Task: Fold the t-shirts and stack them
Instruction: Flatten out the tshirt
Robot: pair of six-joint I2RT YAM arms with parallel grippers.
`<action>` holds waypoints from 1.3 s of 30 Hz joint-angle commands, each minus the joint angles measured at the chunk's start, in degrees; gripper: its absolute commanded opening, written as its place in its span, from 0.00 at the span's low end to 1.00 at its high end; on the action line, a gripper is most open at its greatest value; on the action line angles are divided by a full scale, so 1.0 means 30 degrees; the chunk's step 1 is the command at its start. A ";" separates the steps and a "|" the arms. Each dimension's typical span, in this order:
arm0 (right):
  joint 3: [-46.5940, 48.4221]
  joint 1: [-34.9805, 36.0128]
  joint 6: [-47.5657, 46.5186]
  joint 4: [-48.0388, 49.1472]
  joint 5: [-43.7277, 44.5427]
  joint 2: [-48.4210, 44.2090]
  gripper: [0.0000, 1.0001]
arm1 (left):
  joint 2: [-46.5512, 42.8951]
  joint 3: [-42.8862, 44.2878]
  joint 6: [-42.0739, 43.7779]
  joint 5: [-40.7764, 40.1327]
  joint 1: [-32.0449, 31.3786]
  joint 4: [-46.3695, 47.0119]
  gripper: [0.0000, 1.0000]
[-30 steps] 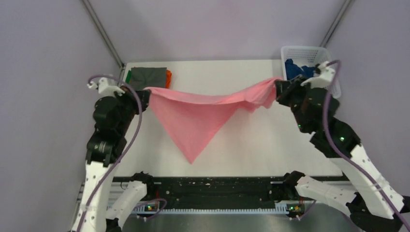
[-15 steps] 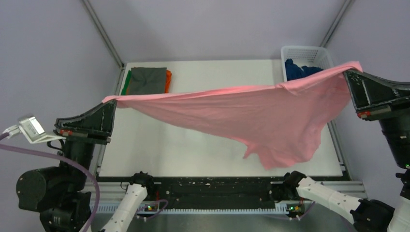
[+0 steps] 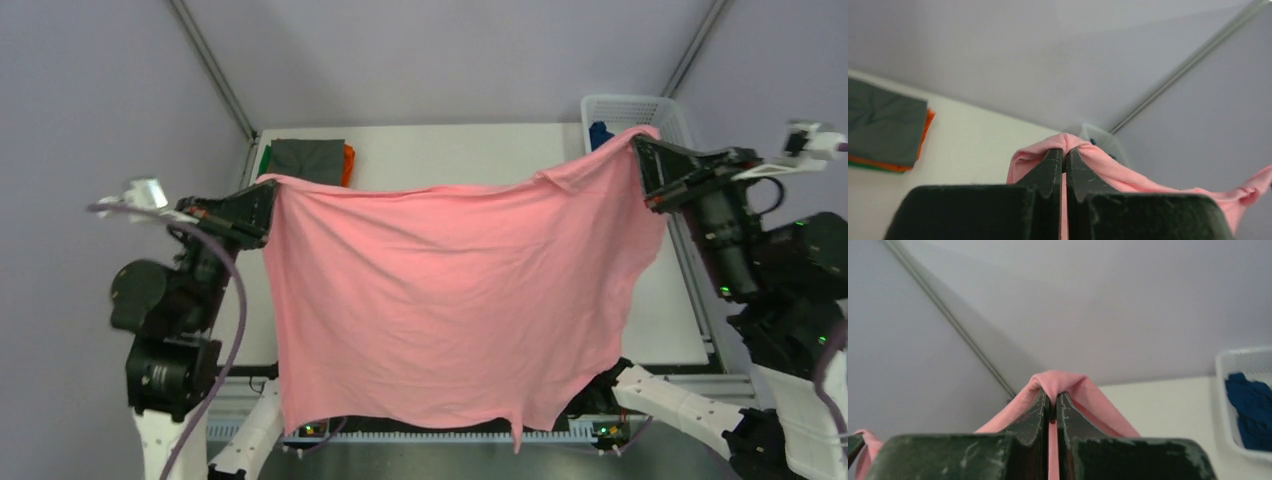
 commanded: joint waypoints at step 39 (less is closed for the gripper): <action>-0.4932 -0.9047 0.3898 1.0484 0.1211 2.1828 0.16 | 2.9916 0.4734 -0.0671 -0.2419 0.1166 0.5776 0.54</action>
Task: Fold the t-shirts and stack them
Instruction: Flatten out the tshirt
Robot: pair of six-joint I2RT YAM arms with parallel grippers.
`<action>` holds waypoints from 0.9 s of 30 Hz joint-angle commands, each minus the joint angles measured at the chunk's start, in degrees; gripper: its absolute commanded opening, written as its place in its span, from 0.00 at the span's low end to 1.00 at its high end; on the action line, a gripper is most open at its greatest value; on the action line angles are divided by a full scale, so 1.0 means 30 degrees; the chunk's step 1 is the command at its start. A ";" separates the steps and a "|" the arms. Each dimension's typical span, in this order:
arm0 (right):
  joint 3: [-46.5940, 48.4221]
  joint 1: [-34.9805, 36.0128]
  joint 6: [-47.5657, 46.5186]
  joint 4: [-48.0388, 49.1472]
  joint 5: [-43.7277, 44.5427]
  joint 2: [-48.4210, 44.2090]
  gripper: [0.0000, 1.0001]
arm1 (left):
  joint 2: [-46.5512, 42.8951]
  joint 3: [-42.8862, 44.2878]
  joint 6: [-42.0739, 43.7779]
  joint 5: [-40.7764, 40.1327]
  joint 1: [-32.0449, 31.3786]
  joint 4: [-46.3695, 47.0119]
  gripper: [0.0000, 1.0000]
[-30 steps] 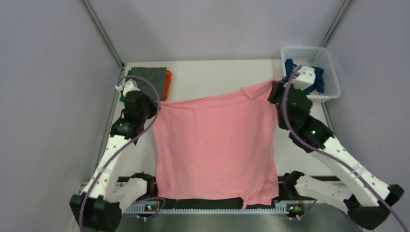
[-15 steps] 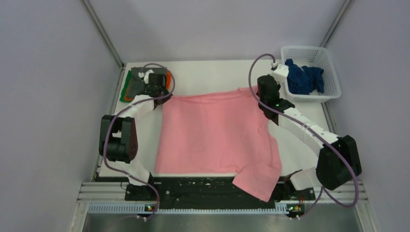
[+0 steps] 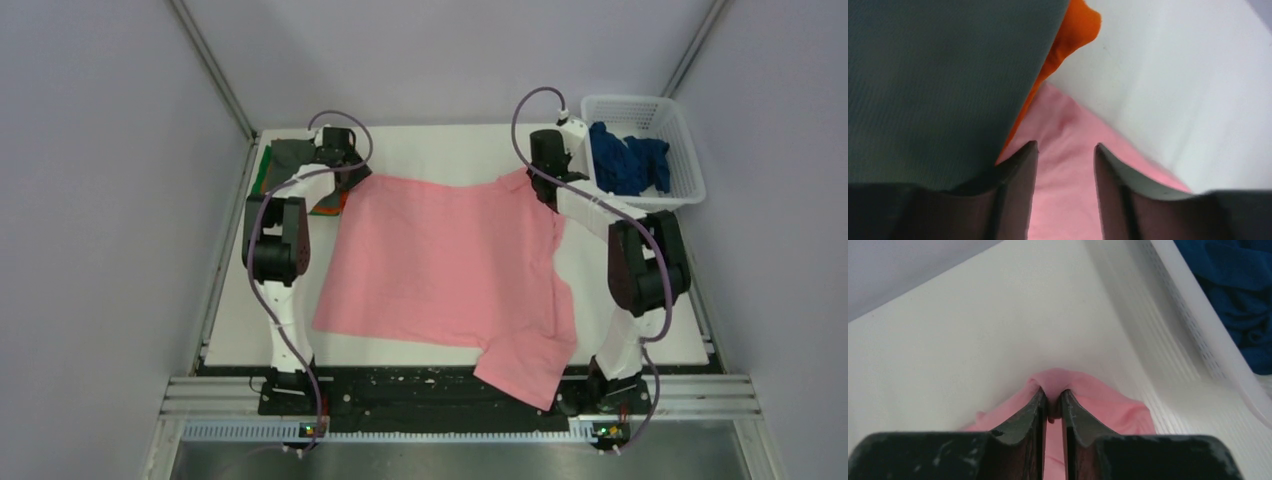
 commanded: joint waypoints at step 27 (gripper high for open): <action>-0.4846 -0.1695 0.0952 -0.1282 -0.8846 -0.3716 0.99 | -0.5288 -0.7568 0.0873 0.6978 -0.2173 0.0254 0.99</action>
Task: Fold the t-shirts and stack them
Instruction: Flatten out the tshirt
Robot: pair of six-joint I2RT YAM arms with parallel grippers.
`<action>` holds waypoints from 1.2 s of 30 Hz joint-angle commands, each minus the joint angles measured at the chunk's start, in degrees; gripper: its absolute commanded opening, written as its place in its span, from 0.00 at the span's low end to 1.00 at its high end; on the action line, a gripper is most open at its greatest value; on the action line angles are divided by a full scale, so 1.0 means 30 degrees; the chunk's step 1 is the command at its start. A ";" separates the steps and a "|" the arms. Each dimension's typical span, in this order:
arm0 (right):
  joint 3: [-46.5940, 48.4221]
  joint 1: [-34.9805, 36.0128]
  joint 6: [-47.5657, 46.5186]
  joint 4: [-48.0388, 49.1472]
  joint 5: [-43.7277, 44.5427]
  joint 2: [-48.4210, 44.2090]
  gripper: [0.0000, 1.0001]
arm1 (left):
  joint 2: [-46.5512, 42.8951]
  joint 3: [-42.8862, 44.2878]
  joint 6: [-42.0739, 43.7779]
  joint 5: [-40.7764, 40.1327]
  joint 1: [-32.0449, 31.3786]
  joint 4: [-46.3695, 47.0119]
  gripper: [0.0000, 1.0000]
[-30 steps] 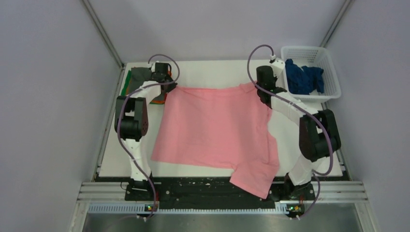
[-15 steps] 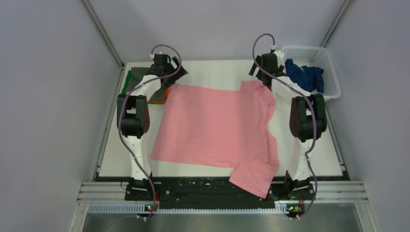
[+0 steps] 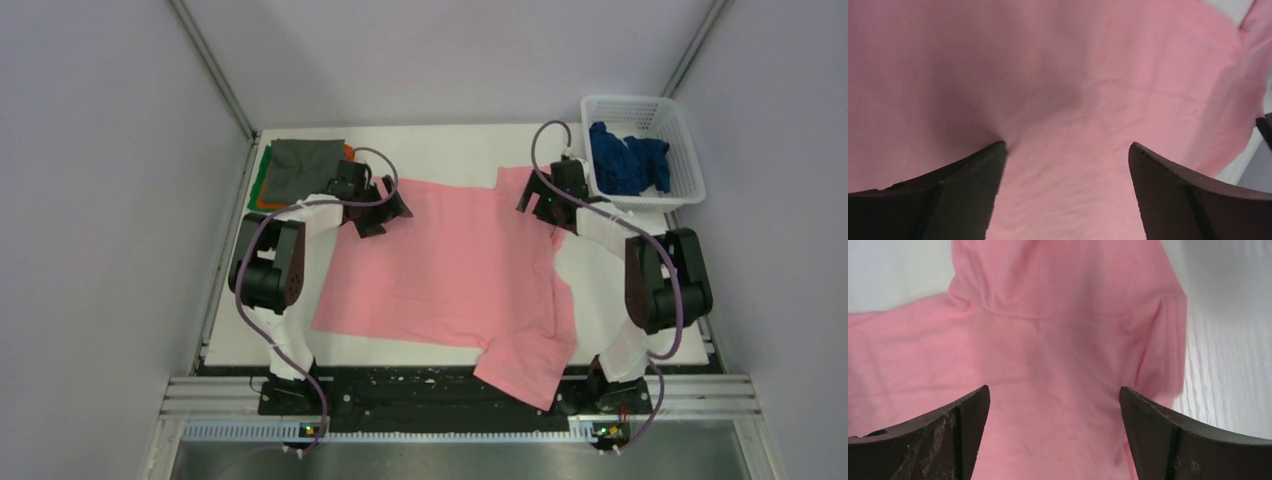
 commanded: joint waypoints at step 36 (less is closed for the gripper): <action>-0.2357 -0.1856 0.0320 0.0478 0.1369 -0.1256 0.99 | -0.1564 -0.2229 0.0370 -0.2438 -0.0009 -0.1211 0.99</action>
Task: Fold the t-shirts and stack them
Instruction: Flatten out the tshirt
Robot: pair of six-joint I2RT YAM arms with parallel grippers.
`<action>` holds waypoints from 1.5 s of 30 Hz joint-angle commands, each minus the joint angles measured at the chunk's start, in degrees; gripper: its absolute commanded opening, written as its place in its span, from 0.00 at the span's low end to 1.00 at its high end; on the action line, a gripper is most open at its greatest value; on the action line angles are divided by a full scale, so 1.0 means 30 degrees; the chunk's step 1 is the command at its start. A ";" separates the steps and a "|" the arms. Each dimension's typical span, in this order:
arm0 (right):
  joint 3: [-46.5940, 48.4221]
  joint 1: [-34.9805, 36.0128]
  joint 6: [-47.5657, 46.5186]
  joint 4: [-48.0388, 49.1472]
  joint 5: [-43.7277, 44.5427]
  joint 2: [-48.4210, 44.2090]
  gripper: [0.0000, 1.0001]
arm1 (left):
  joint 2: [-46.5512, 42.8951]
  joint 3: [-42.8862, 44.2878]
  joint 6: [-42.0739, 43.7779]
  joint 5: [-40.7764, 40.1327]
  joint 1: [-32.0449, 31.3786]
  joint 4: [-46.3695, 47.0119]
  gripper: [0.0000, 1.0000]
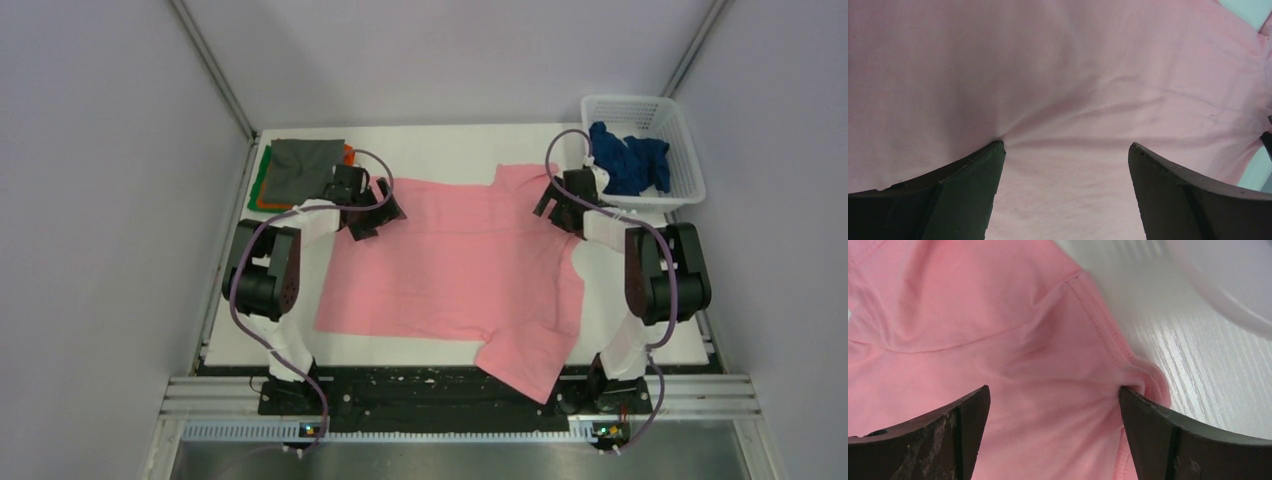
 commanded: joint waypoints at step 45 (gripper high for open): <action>2.0504 -0.0109 -0.2980 -0.5947 -0.2423 1.3766 0.99 | 0.7948 1.2358 0.1257 -0.1458 -0.0041 -0.4810 0.99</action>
